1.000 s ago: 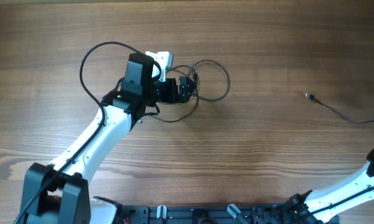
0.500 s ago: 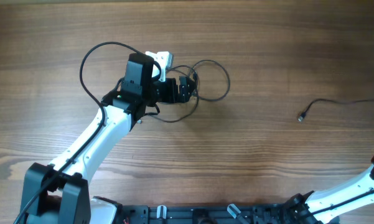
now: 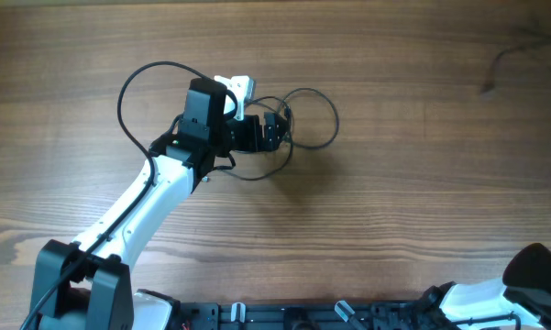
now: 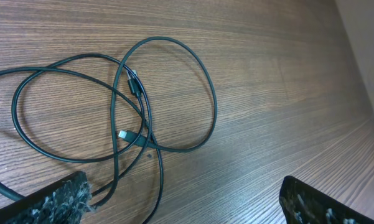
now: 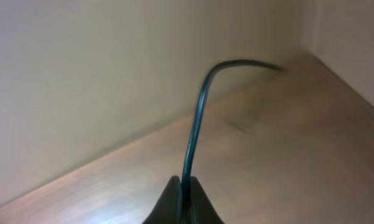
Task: Untangle cables
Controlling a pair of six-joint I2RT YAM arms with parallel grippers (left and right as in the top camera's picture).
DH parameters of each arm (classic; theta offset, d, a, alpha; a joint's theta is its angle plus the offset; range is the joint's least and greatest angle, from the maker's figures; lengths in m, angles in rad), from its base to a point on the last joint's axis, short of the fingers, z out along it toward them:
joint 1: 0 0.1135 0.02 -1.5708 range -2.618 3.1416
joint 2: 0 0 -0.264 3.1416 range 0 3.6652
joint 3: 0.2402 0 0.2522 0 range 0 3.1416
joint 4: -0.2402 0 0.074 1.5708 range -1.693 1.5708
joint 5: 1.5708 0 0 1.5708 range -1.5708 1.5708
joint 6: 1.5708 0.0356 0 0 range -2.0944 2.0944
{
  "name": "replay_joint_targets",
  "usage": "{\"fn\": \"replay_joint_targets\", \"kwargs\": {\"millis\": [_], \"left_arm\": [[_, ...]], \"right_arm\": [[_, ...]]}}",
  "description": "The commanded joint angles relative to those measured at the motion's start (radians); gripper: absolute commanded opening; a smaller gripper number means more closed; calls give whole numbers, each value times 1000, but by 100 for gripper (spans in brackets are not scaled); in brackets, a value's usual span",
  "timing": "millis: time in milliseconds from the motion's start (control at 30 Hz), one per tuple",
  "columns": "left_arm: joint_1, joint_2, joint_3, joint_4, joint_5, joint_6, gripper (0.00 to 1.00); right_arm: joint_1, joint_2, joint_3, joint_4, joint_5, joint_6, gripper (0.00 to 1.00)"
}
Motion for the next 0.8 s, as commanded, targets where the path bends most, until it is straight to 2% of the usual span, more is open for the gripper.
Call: {"fn": "replay_joint_targets", "kwargs": {"millis": [0, 67, 133, 267, 367, 500, 633, 767], "left_arm": [[-5, -21, -8, 3, 10, -6, 100], [-5, -21, -8, 3, 14, -6, 100], [-5, -21, -8, 6, 40, -6, 100], [-5, -21, -8, 10, 55, -8, 100], [-8, -21, -8, 10, 63, -9, 100], [-16, -21, -8, 10, 62, -8, 100], [-16, -21, -8, 10, 61, -7, 100], [-16, -21, -8, 10, 61, -4, 100]], "right_arm": [[-5, 31, -2, -115, 484, 190, 4], [-5, 31, -2, -171, 650, 289, 4], [-5, 37, -3, -219, 720, 327, 4], [-5, 92, -8, -248, 749, 348, 5], [-5, 164, -79, -242, 816, 452, 4], [-6, 231, -168, -197, 835, 500, 4], [-12, 239, -279, -138, 881, 549, 4], [-48, 239, -313, -128, 883, 571, 4]]}}
